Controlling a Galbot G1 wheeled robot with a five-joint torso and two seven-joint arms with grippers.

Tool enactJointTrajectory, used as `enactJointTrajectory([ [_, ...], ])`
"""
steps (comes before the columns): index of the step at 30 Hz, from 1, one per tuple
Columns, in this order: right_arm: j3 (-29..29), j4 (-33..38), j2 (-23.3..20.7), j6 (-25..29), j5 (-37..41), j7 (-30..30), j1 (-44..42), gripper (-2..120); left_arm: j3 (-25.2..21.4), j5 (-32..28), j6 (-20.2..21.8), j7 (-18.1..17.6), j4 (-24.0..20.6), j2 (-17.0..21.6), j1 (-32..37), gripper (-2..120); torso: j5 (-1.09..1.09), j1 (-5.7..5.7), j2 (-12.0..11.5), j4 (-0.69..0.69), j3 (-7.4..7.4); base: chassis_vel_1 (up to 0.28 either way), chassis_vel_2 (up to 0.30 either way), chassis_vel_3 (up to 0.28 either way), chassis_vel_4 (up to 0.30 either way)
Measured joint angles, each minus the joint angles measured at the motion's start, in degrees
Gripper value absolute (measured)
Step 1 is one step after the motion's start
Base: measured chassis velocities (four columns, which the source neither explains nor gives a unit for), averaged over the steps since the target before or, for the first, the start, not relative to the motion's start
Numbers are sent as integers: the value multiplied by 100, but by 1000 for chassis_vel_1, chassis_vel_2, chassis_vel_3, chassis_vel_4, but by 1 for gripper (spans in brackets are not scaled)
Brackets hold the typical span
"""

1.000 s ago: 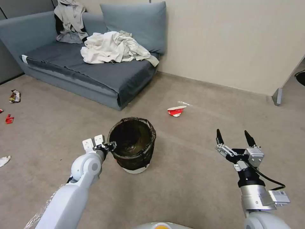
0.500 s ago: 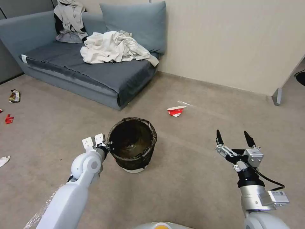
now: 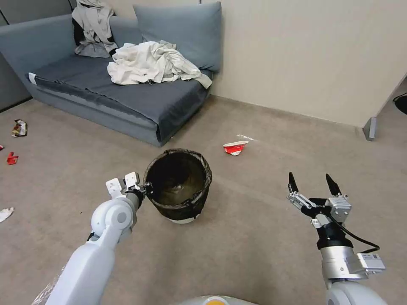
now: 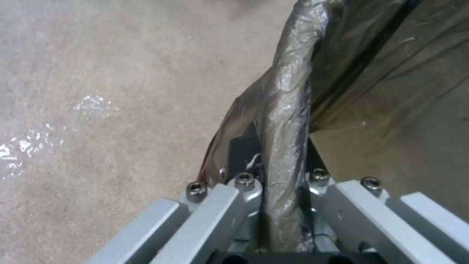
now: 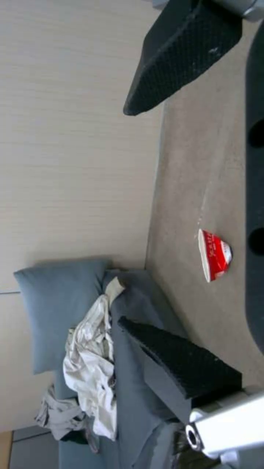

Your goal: Pick up the trash can from the floor.

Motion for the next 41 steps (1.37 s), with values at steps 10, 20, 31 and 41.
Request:
enactJointTrajectory([
  [10, -57, 1, -8, 6, 0, 0, 9, 100, -389, -451, 304, -199, -868, 212, 220, 1, 0, 0, 0, 0, 0, 0, 0, 0, 0],
  [20, -92, 19, -12, 14, 5, -1, 25, 100, -470, -468, 397, -253, -1059, 268, 298, 1, 0, 0, 0, 0, 0, 0, 0, 0, 0],
  [31, -87, 18, -9, 14, -17, -11, 45, 100, -478, -485, 410, -260, -1004, 285, 309, 1, 0, 0, 0, 0, 0, 0, 0, 0, 0],
  [41, -49, 6, -5, 31, -43, -38, 25, 100, -441, -500, 404, -239, -942, 307, 284, 1, 0, 0, 0, 0, 0, 0, 0, 0, 0],
])
